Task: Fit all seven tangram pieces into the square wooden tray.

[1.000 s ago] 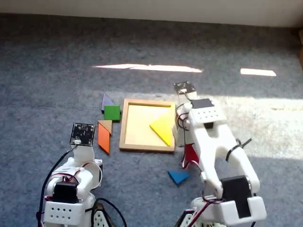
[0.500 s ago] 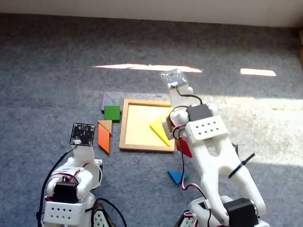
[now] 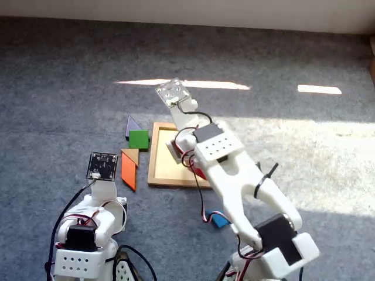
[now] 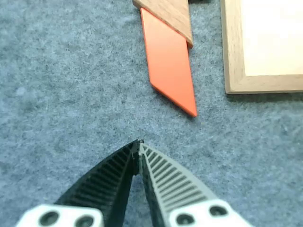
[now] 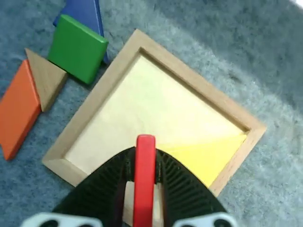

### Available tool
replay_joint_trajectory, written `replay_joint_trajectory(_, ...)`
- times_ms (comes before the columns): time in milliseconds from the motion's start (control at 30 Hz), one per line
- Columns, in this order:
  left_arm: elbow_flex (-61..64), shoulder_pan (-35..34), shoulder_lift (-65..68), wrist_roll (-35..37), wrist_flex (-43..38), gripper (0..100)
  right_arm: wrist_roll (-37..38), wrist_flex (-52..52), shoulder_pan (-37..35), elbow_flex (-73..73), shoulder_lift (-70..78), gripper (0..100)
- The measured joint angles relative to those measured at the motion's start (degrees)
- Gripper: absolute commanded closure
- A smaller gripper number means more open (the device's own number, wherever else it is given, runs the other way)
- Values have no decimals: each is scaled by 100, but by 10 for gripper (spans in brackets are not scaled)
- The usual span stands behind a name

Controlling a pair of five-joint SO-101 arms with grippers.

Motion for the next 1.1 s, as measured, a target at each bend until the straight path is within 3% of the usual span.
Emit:
replay_joint_trajectory(333, 0, 0, 0, 0, 0, 994, 1310, -70, 9, -1284, 1029, 993)
replay_joint_trajectory(633, 0, 0, 0, 0, 0, 994, 1380, -70, -9, -2101, 1978, 983)
replay_joint_trajectory(833, 0, 0, 0, 0, 0, 994, 1380, -70, -9, -2145, 2101, 799)
replay_joint_trajectory(1100, 0, 0, 0, 0, 0, 994, 1380, -35, -9, -2154, 2101, 791)
